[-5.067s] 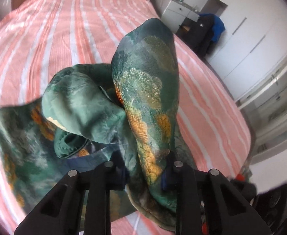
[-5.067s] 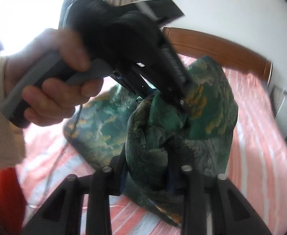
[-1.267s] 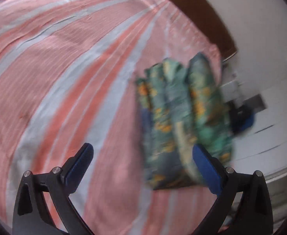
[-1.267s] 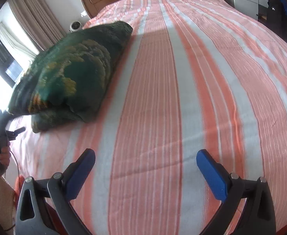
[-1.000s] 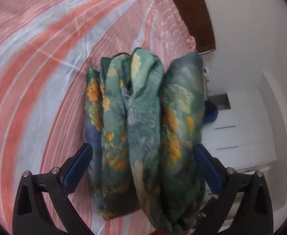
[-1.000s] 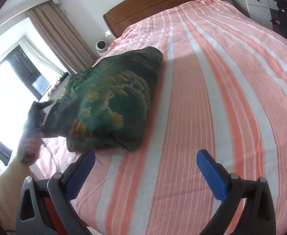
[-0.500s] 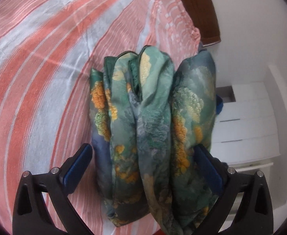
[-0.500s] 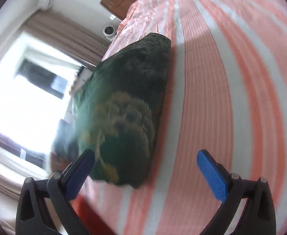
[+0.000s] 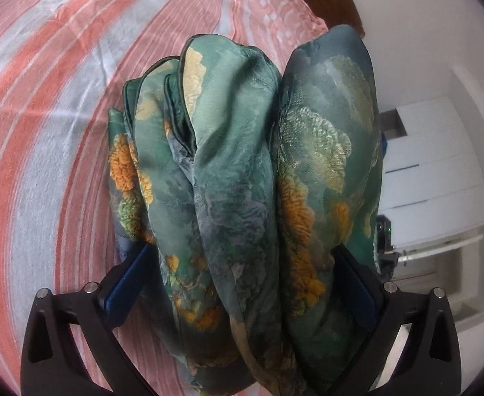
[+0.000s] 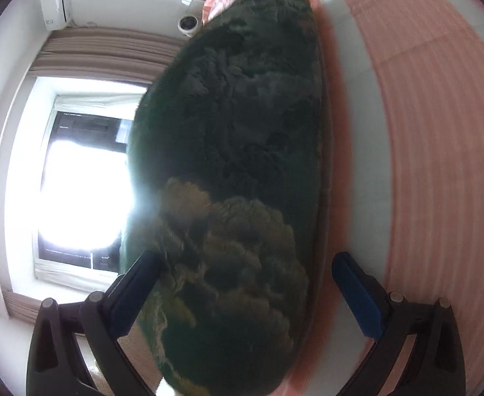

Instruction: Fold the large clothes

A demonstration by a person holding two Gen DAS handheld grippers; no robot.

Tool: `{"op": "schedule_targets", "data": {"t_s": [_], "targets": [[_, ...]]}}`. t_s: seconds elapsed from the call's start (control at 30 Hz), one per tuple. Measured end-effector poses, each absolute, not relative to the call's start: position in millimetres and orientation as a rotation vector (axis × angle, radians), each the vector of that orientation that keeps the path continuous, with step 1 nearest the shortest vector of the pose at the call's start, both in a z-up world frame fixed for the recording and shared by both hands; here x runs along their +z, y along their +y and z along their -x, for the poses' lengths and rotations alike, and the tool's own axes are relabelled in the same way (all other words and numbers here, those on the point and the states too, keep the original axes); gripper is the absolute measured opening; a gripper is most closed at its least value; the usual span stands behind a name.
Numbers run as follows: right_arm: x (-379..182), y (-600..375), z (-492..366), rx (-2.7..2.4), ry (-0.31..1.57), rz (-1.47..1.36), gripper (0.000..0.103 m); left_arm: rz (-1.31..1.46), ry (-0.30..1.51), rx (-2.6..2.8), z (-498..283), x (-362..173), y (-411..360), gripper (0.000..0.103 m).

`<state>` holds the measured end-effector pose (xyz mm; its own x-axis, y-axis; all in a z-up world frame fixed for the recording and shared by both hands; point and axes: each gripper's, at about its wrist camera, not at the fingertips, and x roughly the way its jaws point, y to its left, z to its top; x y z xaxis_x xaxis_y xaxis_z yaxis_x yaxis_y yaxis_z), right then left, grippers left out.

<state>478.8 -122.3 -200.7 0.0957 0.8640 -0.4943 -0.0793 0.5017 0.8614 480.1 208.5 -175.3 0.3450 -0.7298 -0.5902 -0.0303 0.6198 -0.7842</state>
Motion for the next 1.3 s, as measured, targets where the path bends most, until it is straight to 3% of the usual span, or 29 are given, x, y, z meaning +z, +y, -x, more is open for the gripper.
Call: {"op": "schedule_targets", "data": {"t_s": [0.07,0.1,0.13,0.23,0.33,0.47,0.67,0.77,0.93,1.0,1.07,1.17,1.3], "targets": [[-198.5,-108.1,-487.6,0.833,1.304,-0.759,0.098,0.764,1.170,-0.482,-484.8,-175.8,201.8,0.103],[-192.8,-97.7,-490.7,0.808,1.309,-0.675,0.095,0.731,1.184,-0.448,-486.5,-172.8,196.2,0.092],[-184.7,-86.2,-491.6,0.774,1.310,-0.563,0.090,0.674,1.188,-0.411,-487.0,-167.0,191.3,0.067],[-156.1,-56.0,-482.1,0.687,1.279,-0.297,0.081,0.529,1.161,-0.328,-486.0,-136.9,170.9,0.049],[-127.5,-21.0,-458.1,0.647,1.169,-0.029,0.077,0.334,1.104,-0.280,-479.0,-101.3,141.3,0.040],[-93.4,15.5,-421.0,0.641,1.008,0.179,0.072,0.278,1.011,-0.333,-477.4,-52.5,116.0,0.037],[-52.8,22.5,-422.9,0.620,0.886,0.182,0.071,0.313,1.009,-0.355,-510.6,-40.9,111.1,0.037],[-64.0,16.5,-437.0,0.628,0.943,0.151,0.071,0.344,1.050,-0.369,-517.1,-59.2,119.9,0.045],[-124.5,-35.5,-478.4,0.658,1.111,-0.178,0.076,0.401,1.139,-0.387,-531.2,-100.8,134.1,0.088],[-144.0,-56.2,-487.3,0.673,1.154,-0.307,0.081,0.422,1.170,-0.380,-537.3,-110.1,144.6,0.099],[-148.1,-60.9,-486.0,0.679,1.143,-0.325,0.096,0.435,1.191,-0.390,-539.2,-114.3,151.7,0.100],[-143.9,-54.8,-489.4,0.687,1.149,-0.305,0.102,0.450,1.174,-0.399,-536.8,-118.0,159.8,0.103],[-134.7,-70.6,-502.0,0.680,1.165,-0.285,0.103,0.547,1.154,-0.420,-529.1,-135.9,177.3,0.103]]}}
